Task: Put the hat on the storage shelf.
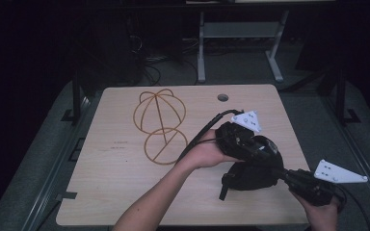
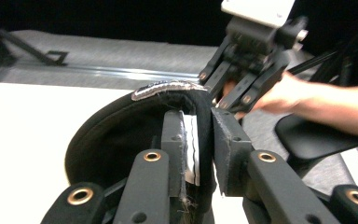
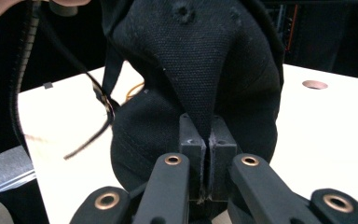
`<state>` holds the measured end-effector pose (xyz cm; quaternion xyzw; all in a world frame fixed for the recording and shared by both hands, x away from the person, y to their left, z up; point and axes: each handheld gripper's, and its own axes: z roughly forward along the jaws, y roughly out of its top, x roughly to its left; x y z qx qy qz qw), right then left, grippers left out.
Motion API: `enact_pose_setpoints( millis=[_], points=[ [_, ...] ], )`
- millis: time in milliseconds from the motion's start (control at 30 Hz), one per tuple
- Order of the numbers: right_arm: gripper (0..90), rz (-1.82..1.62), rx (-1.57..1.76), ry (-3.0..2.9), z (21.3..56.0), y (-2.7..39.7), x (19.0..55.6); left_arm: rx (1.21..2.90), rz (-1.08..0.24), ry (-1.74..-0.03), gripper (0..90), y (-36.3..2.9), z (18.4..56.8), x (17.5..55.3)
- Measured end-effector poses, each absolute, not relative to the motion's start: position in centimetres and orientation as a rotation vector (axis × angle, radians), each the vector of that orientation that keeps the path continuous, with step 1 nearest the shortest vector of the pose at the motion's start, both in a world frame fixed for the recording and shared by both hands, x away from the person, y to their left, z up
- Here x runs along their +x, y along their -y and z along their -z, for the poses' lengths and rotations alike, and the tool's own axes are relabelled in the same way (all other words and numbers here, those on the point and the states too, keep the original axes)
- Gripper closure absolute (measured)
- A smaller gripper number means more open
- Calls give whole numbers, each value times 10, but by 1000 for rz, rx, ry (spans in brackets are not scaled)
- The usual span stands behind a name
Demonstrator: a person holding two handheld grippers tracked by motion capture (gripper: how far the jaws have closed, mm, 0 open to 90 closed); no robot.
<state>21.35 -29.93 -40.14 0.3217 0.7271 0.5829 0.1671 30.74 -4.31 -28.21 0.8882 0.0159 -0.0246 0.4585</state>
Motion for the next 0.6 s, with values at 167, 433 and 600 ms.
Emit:
enact_pose_setpoints(
  millis=[167, 433, 600],
  points=[
    [873, -1649, 940, -2073, 397, 299, 215, 2180, 36, -74, 681, 31, 279, 309],
    [874, -1643, 949, -2097, 387, 297, 225, 2192, -18, -148, 578, -6, 279, 307],
    [874, -1645, 959, -2120, 379, 298, 232, 2189, -60, -201, 511, -29, 282, 305]
  ],
)
